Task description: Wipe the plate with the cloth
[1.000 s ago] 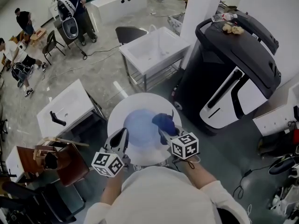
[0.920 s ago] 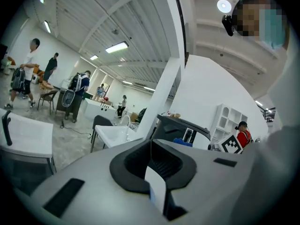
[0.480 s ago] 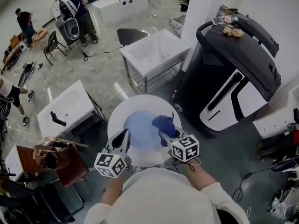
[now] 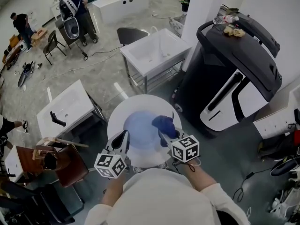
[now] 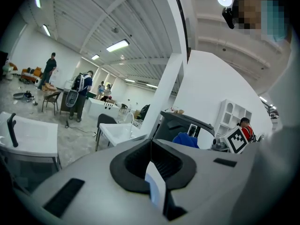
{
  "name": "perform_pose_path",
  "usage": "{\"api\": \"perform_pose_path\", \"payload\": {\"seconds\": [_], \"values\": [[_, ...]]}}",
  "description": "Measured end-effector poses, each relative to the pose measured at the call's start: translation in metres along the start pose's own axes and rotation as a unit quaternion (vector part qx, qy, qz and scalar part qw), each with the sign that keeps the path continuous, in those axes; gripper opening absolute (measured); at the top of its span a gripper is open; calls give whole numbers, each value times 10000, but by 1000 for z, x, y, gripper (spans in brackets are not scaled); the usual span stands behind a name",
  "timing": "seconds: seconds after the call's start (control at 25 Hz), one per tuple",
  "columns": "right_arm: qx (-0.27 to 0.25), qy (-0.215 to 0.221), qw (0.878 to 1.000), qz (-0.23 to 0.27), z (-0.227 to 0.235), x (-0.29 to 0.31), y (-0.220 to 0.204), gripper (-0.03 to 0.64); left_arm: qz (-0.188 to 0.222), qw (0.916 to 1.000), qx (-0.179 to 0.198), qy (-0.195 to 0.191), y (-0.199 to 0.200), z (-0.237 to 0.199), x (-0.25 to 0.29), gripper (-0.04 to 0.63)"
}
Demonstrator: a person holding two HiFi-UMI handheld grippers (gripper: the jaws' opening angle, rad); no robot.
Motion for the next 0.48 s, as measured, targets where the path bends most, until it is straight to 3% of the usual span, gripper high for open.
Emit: {"api": "perform_pose_path", "payload": {"seconds": [0.48], "values": [[18, 2, 10000, 27, 2, 5, 1, 84, -49, 9999, 106, 7, -3, -1, 3, 35]]}}
Point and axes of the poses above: the fingertips, and each gripper's own axes: x forward along the fingers, z to its right, y out of its top, the point moved 3 cm from there along -x, backward along the fingers, and after that the axes turned 11 degrees about y, right-handed, at the moved point
